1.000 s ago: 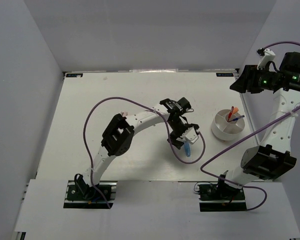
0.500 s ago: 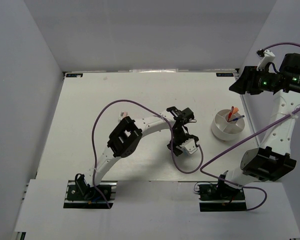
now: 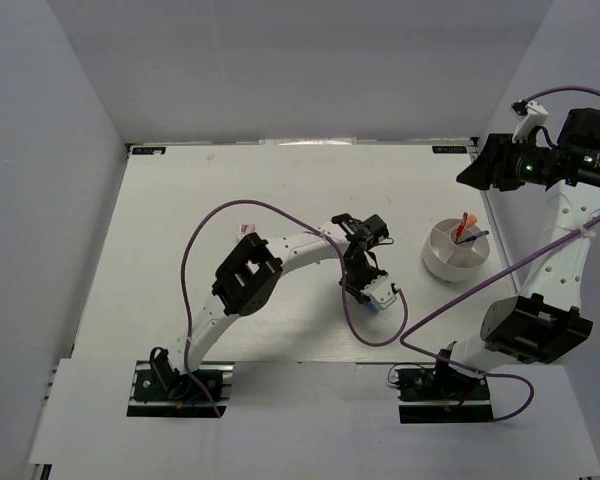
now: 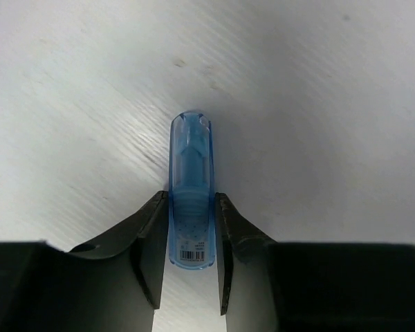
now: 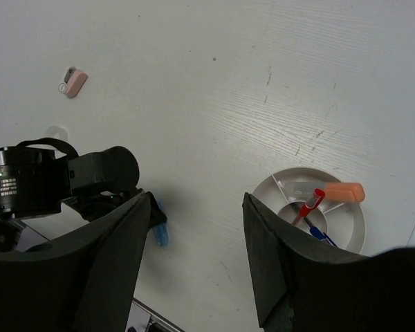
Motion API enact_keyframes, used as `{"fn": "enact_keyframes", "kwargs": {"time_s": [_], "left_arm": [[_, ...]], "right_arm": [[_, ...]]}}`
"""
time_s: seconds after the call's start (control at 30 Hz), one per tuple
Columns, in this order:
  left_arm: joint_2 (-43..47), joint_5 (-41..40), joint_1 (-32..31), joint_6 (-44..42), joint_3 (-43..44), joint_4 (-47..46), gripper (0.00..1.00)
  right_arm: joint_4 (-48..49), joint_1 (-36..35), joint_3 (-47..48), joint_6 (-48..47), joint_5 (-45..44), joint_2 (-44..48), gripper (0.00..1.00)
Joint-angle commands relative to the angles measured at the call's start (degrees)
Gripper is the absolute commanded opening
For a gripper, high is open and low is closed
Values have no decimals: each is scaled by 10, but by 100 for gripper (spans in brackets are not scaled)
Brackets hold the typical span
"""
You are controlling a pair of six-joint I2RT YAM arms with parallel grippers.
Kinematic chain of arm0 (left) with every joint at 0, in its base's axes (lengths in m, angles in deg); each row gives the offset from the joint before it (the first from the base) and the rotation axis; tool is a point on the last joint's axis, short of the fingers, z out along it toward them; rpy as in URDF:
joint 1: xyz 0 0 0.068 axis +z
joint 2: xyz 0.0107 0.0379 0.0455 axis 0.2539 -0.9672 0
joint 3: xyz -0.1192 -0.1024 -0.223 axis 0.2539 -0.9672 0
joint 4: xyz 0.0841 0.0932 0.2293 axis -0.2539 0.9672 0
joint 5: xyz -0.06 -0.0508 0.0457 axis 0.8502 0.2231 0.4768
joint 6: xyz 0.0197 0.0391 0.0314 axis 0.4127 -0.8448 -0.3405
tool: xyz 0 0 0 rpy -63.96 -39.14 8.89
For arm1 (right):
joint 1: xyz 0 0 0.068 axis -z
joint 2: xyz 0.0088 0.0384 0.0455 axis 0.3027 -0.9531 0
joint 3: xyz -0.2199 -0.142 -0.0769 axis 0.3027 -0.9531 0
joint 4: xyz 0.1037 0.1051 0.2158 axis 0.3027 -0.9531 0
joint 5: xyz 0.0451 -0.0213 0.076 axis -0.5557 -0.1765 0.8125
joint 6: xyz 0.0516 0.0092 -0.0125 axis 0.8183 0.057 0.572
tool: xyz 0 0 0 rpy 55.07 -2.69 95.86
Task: Sort the stationery into containers
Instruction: Grab a piece of stationery with the left arm, then pass the stationery from the left arm to the right
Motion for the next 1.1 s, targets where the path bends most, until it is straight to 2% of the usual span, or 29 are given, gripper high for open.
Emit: {"fn": "enact_keyframes", "kwargs": {"time_s": [0.0, 0.17, 0.37, 0.4, 0.43, 0.47, 0.53, 0.57, 0.67, 0.77, 0.9, 0.97, 1.0, 1.07], "left_arm": [[36, -57, -1, 32, -80, -22, 34], [120, -39, 11, 95, -199, -92, 24], [304, -46, 32, 312, -351, -263, 7], [327, -50, 40, 373, -382, -303, 3], [370, -67, 40, 404, -394, -319, 1], [391, -77, 46, 462, -405, -334, 0], [426, -110, 53, 523, -432, -383, 0], [456, -122, 53, 577, -440, -400, 0], [509, -138, 64, 658, -464, -472, 0], [527, -154, 69, 734, -464, -507, 0], [510, -163, 82, 775, -431, -516, 0], [499, -164, 82, 782, -416, -518, 0], [494, -164, 82, 781, -409, -516, 0], [487, -156, 87, 776, -403, -518, 0]], "right_arm": [[-12, 2, 9, -12, 22, 14, 62], [-24, 0, 15, -17, 54, 13, 61], [-18, -2, -13, 20, 124, 14, 58], [-12, -3, -18, 40, 134, 11, 57], [-11, -4, -23, 49, 156, 10, 56], [-8, -4, -37, 58, 167, 8, 53], [5, -10, -56, 85, 204, 9, 51], [10, -23, -79, 93, 209, 11, 47], [41, -54, -119, 126, 220, 16, 37], [67, -93, -139, 149, 230, 17, 31], [81, -147, -149, 163, 232, 15, 33], [91, -175, -161, 184, 237, 16, 41], [98, -179, -180, 195, 250, 17, 48], [114, -199, -198, 221, 265, 15, 54]]}}
